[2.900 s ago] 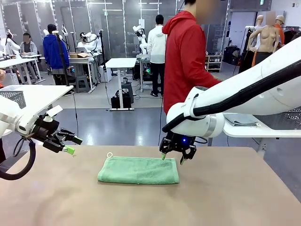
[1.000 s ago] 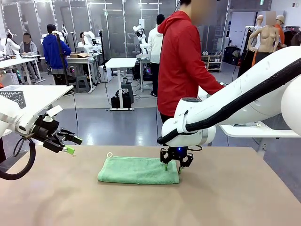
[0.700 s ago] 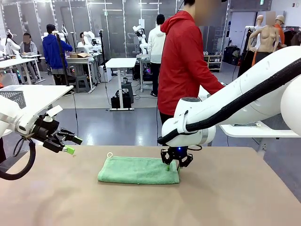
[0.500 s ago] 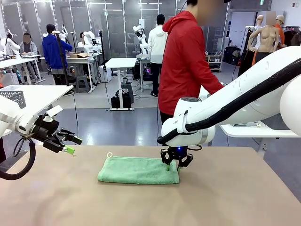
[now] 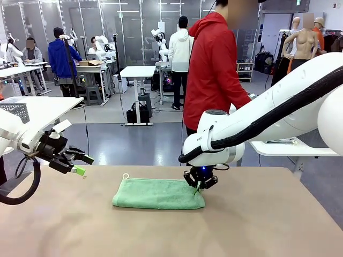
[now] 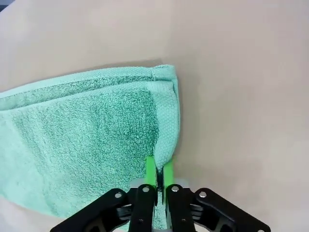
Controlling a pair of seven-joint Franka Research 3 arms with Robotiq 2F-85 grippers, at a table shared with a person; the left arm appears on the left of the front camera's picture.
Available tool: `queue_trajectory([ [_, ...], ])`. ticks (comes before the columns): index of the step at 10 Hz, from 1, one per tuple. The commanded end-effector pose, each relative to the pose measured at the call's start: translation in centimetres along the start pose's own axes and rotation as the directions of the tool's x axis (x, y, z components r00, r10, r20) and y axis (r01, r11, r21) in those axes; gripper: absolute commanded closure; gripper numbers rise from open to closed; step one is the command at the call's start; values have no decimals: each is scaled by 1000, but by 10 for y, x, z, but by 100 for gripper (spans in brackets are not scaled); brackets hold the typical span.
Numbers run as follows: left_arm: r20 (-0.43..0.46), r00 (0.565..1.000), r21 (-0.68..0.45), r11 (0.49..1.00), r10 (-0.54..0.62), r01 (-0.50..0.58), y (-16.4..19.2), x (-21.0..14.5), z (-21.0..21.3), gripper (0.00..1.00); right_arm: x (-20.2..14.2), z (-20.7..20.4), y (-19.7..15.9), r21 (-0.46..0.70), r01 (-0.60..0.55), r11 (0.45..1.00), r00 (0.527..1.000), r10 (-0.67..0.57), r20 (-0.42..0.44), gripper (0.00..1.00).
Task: Fold the towels and place them in the basket.
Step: When a person lays out a Towel with hook on the table, fold it in half twice.
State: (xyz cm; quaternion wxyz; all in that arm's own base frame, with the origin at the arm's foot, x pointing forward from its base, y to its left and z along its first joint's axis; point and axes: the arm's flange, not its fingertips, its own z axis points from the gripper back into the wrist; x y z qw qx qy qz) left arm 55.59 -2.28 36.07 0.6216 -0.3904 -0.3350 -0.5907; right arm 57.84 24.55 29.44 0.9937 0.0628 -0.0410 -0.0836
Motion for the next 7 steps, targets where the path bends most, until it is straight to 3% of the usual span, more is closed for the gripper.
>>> queue_trajectory([
  [1,-8,1000,3,1000,0,0,-1,3,2,6,4,-8,2,-56,32,998,999,-32,7,100],
  [7,-8,1000,3,1000,0,0,-1,3,2,6,32,13,-61,-46,-79,996,997,80,6,100],
])
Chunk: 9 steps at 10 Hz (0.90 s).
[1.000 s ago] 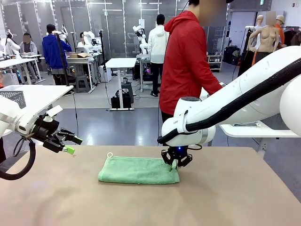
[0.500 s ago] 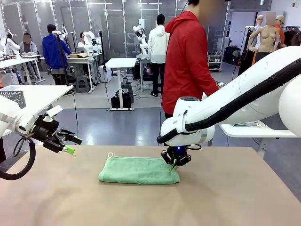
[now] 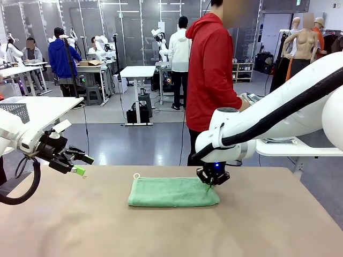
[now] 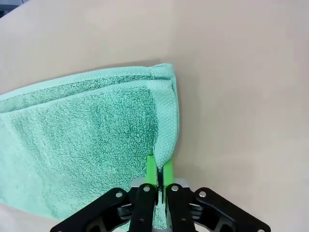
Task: Fold the towels and place them in the basket.
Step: When a person lays out a Towel with hook on the table, fold it in half twice.
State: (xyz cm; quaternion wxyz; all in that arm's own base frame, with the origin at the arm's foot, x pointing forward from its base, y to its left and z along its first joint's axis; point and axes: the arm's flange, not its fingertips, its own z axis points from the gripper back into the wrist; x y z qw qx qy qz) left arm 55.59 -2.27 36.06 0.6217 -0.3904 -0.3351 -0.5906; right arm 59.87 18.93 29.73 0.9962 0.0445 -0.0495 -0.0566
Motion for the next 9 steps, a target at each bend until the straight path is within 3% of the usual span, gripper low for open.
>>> queue_trajectory([
  [1,-8,1000,3,1000,0,0,-1,3,2,6,4,7,-19,-10,-24,1000,1000,23,-17,100],
  [6,-8,1000,3,1000,0,0,-1,3,2,6,7,16,-38,14,-16,1000,1000,16,-1,100],
  [9,-8,1000,3,1000,0,0,-1,3,2,6,-9,59,-19,30,-53,998,998,52,47,100],
])
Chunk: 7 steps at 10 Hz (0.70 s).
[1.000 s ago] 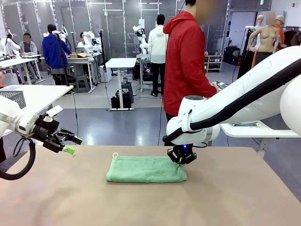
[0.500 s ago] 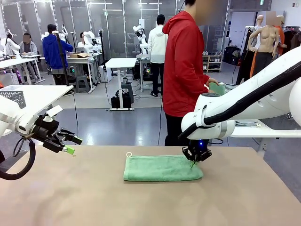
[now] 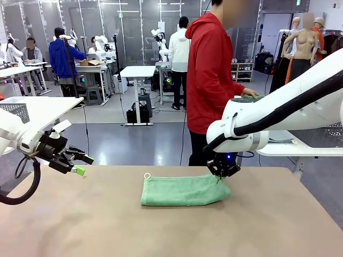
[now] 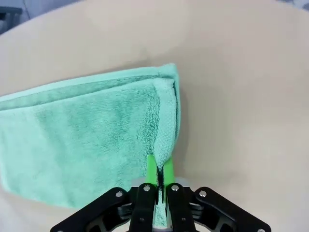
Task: Fold the towels and place them in the basket.
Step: When a person lays out a Towel with hook on the table, fold it in half twice.
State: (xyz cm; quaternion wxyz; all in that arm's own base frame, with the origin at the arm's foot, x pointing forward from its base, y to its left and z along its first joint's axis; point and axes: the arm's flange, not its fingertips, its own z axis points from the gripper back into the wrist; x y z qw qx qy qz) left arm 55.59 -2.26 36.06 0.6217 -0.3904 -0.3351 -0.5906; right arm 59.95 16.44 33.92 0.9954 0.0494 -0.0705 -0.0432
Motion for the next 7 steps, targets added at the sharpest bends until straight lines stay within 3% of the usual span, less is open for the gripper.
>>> queue_trajectory([
  [1,-8,1000,3,1000,0,0,-1,3,2,6,-23,31,17,12,-43,999,999,43,19,100],
  [7,-8,1000,3,1000,0,0,-1,3,2,6,-44,59,126,36,-88,995,994,85,74,100],
])
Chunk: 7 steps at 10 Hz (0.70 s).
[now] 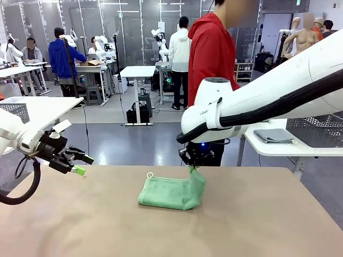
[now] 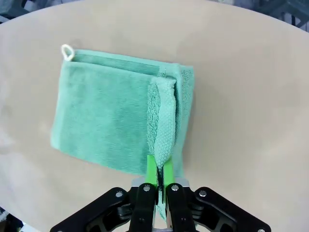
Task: Fold the towels and place them in the basket.
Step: When a person lays out a Towel with hook on the table, fold it in half twice.
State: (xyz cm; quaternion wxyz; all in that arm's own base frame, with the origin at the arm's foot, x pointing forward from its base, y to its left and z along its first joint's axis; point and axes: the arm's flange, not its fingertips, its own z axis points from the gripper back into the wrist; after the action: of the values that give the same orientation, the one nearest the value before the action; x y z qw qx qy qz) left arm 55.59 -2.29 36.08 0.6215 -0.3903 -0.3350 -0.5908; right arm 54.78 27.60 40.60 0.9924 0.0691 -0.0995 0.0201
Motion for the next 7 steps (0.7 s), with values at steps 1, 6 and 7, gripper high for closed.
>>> queue_trajectory([
  [1,-8,1000,3,1000,1,-1,-1,3,2,6,13,-10,26,-2,62,998,998,-62,26,100],
  [6,-8,1000,3,1000,1,-1,-1,3,2,6,20,-36,81,104,189,976,982,-189,-13,100],
  [7,-8,1000,3,1000,1,-1,-1,3,2,6,18,-40,87,118,205,972,979,-202,-35,100],
])
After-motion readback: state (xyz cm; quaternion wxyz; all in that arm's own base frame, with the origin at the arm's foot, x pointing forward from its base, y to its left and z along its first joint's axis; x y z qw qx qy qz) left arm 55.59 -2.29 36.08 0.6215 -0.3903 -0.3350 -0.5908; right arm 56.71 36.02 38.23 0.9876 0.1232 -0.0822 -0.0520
